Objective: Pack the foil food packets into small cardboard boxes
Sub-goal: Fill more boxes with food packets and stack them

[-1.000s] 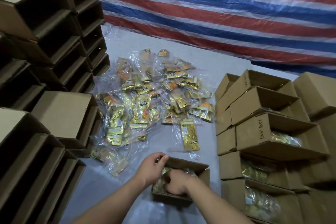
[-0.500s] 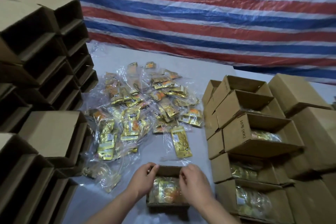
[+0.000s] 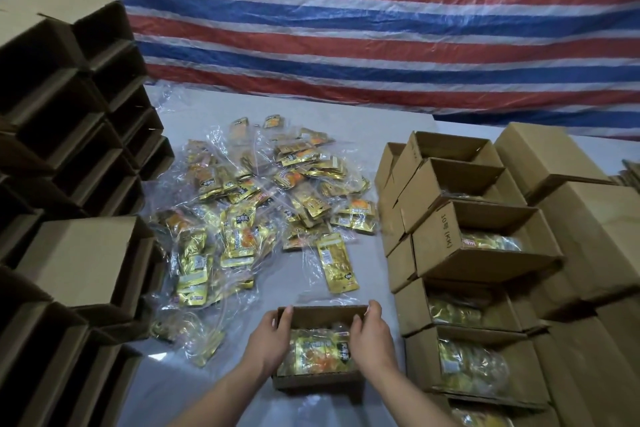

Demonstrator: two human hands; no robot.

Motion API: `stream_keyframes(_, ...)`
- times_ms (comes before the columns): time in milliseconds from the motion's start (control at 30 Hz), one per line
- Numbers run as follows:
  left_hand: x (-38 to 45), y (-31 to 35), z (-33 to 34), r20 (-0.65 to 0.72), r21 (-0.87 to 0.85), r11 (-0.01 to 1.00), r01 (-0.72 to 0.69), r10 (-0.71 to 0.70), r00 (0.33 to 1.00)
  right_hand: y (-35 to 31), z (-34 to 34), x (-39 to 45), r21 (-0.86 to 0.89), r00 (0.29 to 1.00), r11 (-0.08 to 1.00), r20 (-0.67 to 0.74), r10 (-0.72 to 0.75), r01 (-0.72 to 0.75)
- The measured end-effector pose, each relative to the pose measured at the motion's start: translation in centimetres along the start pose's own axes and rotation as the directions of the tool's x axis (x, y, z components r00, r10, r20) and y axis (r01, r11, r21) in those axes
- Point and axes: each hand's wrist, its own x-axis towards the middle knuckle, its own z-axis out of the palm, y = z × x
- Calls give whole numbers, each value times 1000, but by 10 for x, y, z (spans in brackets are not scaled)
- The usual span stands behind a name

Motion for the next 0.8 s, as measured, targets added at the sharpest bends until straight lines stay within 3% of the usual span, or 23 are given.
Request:
stream_keyframes(167,-11,13,1,-31,-3,998,62,-62,998,-4,-6,-2,-128,1000,992,29,0,4)
stream_keyframes(400,-47,98,-24,-66,-117,990,-80,73,995,-35,-82,-11,-83,989,992,-97,-108,100)
stream_keyframes(667,-109,179,-20,228,-280,944,-172,240,944,-42,-210,-42,15,972,994,-213,-101,106)
stream_keyframes(800,-120,200,9,371,-254,952,-172,260,891,-22,-249,-57,14,961,998,-271,-59,65)
